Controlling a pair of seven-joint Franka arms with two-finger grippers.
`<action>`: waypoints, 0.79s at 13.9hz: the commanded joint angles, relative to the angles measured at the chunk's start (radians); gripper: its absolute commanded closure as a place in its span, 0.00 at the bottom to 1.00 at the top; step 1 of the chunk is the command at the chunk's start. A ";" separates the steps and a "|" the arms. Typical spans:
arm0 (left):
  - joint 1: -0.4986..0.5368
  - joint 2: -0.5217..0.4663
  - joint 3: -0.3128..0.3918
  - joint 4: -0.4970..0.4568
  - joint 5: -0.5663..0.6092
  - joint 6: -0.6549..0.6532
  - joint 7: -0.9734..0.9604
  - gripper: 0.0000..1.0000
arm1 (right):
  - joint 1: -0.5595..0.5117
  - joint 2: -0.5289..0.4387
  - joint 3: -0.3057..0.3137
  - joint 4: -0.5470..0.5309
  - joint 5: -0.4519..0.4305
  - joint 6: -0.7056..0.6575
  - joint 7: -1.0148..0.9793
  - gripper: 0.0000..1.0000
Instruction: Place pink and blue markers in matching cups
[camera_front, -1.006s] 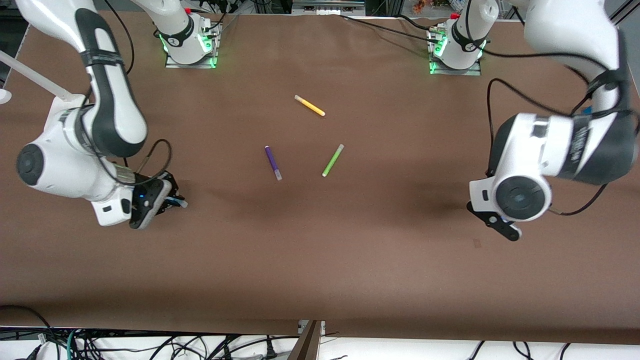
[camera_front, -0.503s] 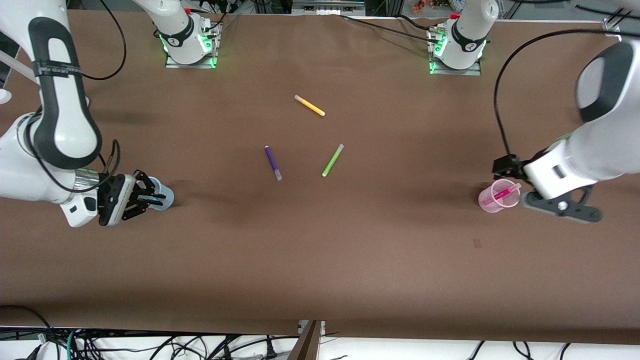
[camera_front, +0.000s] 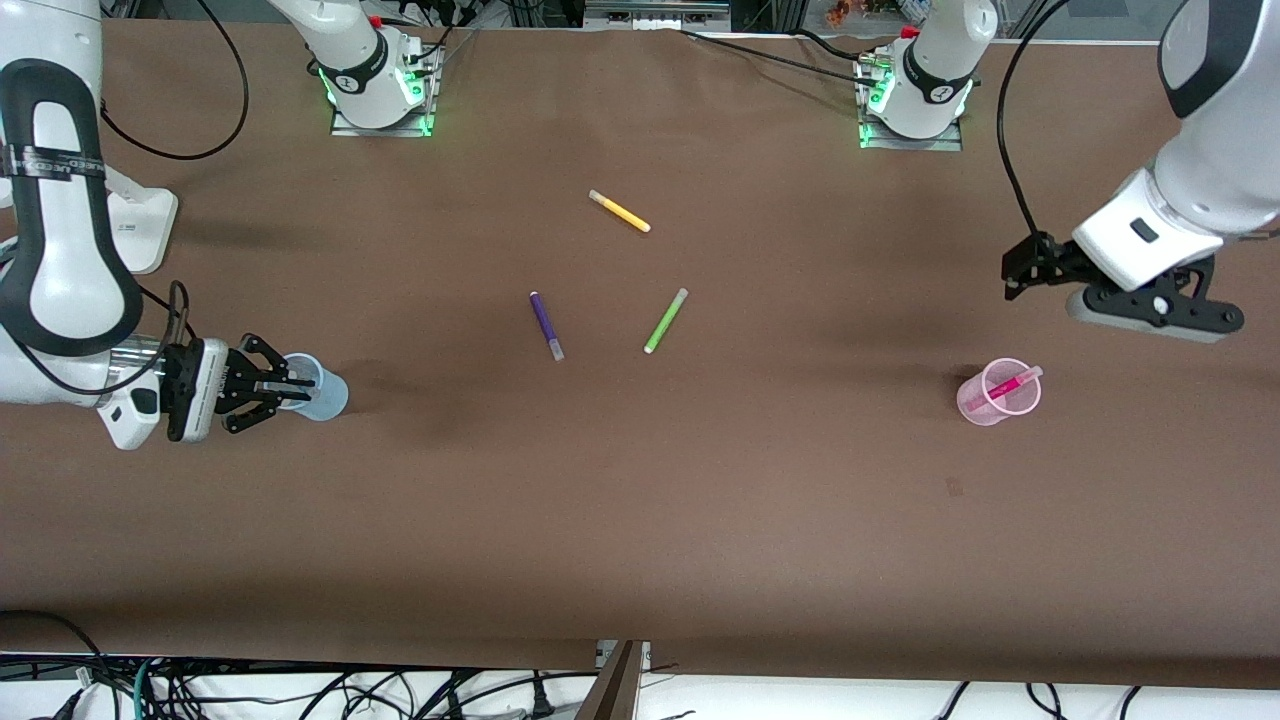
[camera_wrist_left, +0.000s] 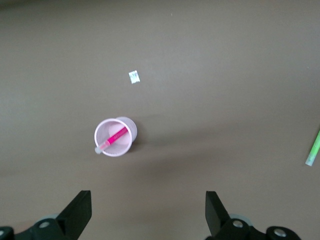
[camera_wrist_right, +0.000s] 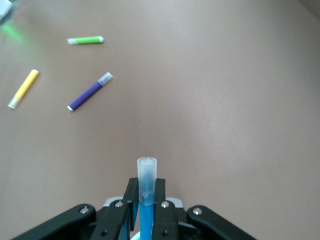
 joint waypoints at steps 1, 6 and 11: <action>0.013 -0.067 0.005 -0.042 -0.037 -0.016 -0.005 0.00 | -0.032 0.015 0.016 0.008 0.056 -0.039 -0.082 1.00; 0.038 -0.041 0.006 0.002 -0.109 -0.016 0.008 0.00 | -0.058 0.047 0.016 0.008 0.104 -0.064 -0.197 1.00; 0.039 -0.041 0.006 0.004 -0.095 -0.019 0.040 0.00 | -0.074 0.056 0.016 0.008 0.105 -0.067 -0.212 0.54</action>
